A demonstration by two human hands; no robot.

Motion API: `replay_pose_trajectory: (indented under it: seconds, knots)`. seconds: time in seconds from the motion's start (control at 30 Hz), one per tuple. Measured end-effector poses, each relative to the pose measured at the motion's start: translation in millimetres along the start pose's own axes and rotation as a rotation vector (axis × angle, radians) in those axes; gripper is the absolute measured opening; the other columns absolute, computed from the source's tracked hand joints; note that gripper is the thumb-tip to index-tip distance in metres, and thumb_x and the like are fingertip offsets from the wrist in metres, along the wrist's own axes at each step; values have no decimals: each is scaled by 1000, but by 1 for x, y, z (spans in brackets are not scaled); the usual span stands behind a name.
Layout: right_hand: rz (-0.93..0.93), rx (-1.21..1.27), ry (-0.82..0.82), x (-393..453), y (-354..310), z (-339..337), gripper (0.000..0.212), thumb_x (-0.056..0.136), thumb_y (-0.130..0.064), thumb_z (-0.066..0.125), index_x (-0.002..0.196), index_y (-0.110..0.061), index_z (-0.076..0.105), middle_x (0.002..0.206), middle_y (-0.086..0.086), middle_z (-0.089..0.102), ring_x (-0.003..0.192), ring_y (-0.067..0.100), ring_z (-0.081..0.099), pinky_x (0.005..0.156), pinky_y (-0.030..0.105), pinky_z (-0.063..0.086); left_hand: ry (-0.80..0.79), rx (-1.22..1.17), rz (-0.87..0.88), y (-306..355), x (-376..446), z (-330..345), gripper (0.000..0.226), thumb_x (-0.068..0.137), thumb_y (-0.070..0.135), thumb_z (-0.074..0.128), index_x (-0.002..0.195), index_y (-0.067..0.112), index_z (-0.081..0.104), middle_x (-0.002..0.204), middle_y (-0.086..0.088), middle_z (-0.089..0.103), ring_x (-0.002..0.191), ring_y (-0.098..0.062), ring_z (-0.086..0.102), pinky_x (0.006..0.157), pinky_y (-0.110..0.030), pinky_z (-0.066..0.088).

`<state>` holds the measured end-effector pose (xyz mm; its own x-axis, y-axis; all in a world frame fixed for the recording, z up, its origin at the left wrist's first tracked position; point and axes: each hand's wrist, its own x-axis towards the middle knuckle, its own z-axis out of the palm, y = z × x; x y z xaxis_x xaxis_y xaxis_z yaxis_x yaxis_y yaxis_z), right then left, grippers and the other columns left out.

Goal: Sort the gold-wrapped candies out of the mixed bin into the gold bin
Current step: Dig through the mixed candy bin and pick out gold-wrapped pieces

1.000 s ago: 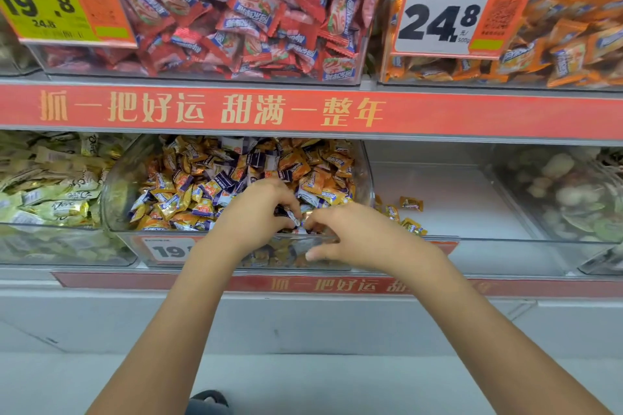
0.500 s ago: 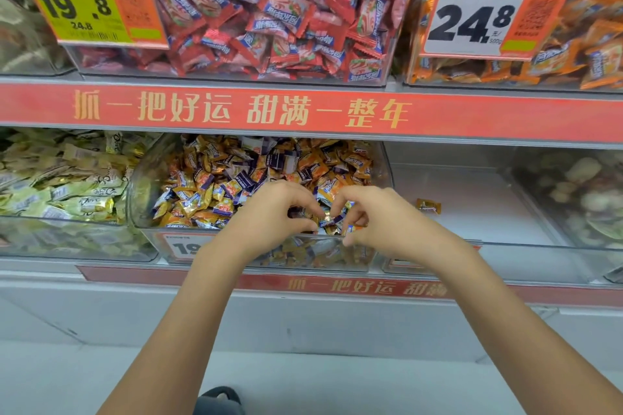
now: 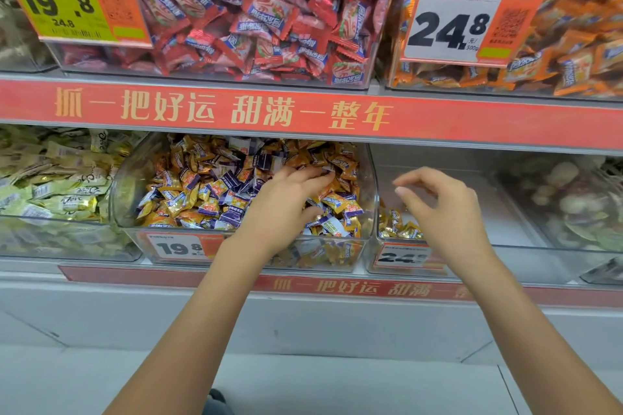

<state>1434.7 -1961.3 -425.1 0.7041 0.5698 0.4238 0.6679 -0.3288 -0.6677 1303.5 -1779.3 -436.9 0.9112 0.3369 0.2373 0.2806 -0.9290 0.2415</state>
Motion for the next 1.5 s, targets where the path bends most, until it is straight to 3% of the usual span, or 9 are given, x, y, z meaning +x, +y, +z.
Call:
replay_pose_trajectory:
  seconds: [0.23,0.4,0.57,0.7,1.03,1.13,1.23,1.4,1.5]
  knots:
    - [-57,150,-79,-4,-8,13,14,85,-9,68,90,-22,67,89,-22,66,85,-11,59,75,1,40,8,126,-27,9,11,14,44,88,47,59,129,36,48,131,8,53,121,-21,42,95,-37,35]
    - [-31,202,-49,-4,-8,13,13,86,-10,67,88,-24,67,87,-18,68,83,-2,62,76,9,47,-19,3,11,8,11,16,31,91,30,61,120,20,63,118,-1,62,111,-24,52,86,-38,47]
    - [-120,247,-78,-6,-17,8,30,87,-12,66,102,-37,61,101,-17,64,93,3,59,74,20,50,375,-425,-164,15,10,7,20,85,19,69,104,11,68,93,1,66,72,-6,60,71,-17,53]
    - [-219,310,-231,-7,-25,15,44,91,-17,61,126,-43,53,132,-15,50,119,-1,47,82,16,49,217,-869,-216,30,6,-4,20,79,14,75,96,6,70,87,0,69,75,-9,65,68,-15,52]
    - [121,566,85,-4,-17,11,24,83,-6,71,93,-28,70,88,-9,72,79,7,69,71,19,55,131,-1182,-211,55,2,-2,44,76,0,75,99,17,41,105,5,63,88,-9,69,74,-29,58]
    - [176,286,168,5,5,-2,19,83,-8,69,92,-25,71,83,-8,71,81,13,69,68,15,47,185,-919,-267,39,6,-4,42,80,2,72,107,18,44,102,6,61,85,-7,67,68,-14,53]
    - [290,-126,-139,8,31,-15,31,87,-14,67,116,-25,66,116,1,66,98,25,64,69,20,37,232,-545,-216,17,11,-2,32,84,0,66,111,13,55,104,3,58,97,-10,57,86,-19,51]
    - [233,-89,-119,12,31,-24,26,88,-17,66,113,-26,66,124,-4,63,112,19,57,83,21,36,188,-263,-138,3,16,8,50,83,2,68,129,14,52,128,-5,54,118,-21,49,95,-20,35]
    - [240,-59,-181,10,32,-15,25,87,-20,68,109,-31,65,125,-4,62,96,18,64,80,24,42,94,-149,-25,0,32,9,62,81,5,71,137,20,48,140,-4,46,131,-23,38,109,-34,33]
